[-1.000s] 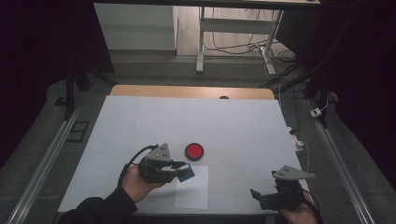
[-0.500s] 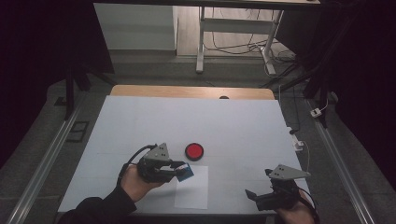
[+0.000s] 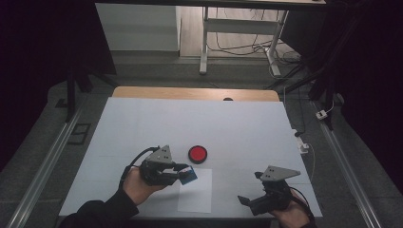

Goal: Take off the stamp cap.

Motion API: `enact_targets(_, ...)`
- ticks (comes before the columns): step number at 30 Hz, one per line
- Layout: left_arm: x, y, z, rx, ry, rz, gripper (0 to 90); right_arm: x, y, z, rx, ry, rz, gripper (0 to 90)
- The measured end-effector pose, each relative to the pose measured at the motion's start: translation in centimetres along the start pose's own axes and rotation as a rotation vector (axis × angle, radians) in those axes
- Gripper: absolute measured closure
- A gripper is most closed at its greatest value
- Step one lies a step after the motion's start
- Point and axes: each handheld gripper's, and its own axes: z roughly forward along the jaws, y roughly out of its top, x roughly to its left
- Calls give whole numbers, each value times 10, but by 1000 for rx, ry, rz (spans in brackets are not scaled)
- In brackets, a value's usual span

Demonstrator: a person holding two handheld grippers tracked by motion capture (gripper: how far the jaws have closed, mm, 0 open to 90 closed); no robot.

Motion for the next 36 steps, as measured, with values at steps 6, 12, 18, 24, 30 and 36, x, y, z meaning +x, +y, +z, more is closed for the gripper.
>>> enact_targets(6,1,0,1,8,-11,3,703,2,6,8,-21,23,-29,0)
enact_targets(12,1,0,1,8,-9,6,703,6,11,17,-26,48,-70,0)
enact_targets(18,2,0,0,5,-7,5,704,8,16,26,-26,89,-64,0)
enact_targets(24,3,0,0,7,-4,6,703,14,23,34,-52,149,-87,0)
enact_targets(30,4,0,-1,2,-8,9,703,16,31,44,-43,174,-125,0)
enact_targets(36,6,1,-2,2,-22,20,703,17,39,52,-63,194,-99,0)
